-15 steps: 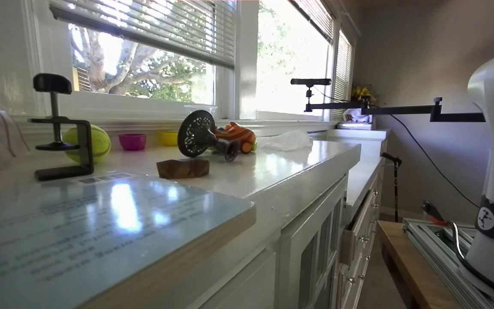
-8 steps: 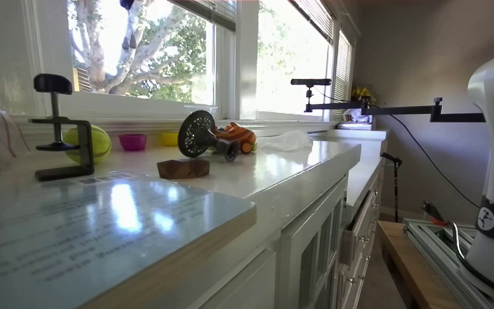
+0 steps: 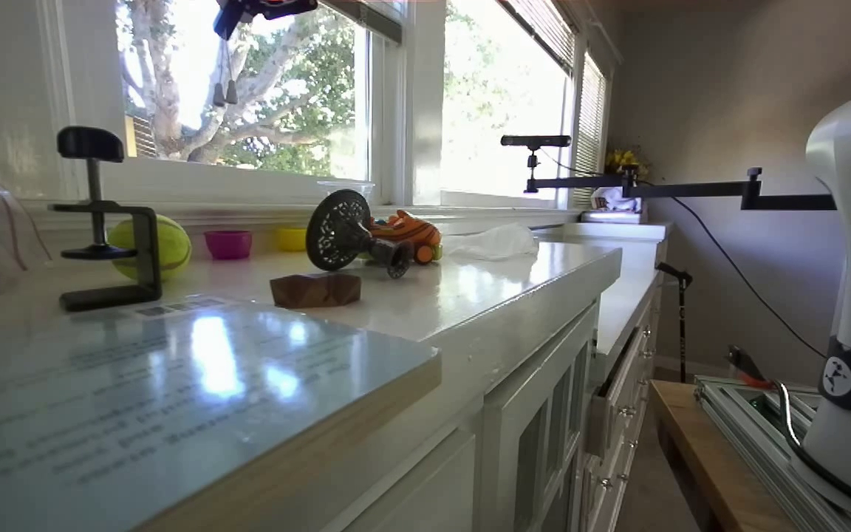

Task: Pull up the blinds

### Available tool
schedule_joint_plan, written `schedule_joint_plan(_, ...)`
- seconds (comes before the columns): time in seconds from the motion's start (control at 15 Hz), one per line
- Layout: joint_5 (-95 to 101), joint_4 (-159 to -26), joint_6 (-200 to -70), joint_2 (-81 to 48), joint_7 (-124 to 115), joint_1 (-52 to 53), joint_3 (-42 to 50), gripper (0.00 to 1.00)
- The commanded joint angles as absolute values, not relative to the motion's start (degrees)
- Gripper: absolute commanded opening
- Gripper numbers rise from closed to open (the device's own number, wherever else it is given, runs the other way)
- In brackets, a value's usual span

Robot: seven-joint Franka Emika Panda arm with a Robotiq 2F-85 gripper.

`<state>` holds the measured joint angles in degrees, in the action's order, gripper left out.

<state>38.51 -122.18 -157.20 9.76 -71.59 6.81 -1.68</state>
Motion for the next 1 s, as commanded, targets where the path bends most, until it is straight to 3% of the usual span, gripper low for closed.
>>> schedule_joint_plan(0.0,37.0,-123.1,-155.8,9.7,-71.2,7.3,-1.7,0.00)
schedule_joint_plan(0.67,20.1,-133.0,-156.6,8.4,-68.6,11.6,-1.1,0.00)
schedule_joint_plan(0.93,5.1,-138.1,-159.0,6.4,-62.2,10.2,-5.8,0.00)
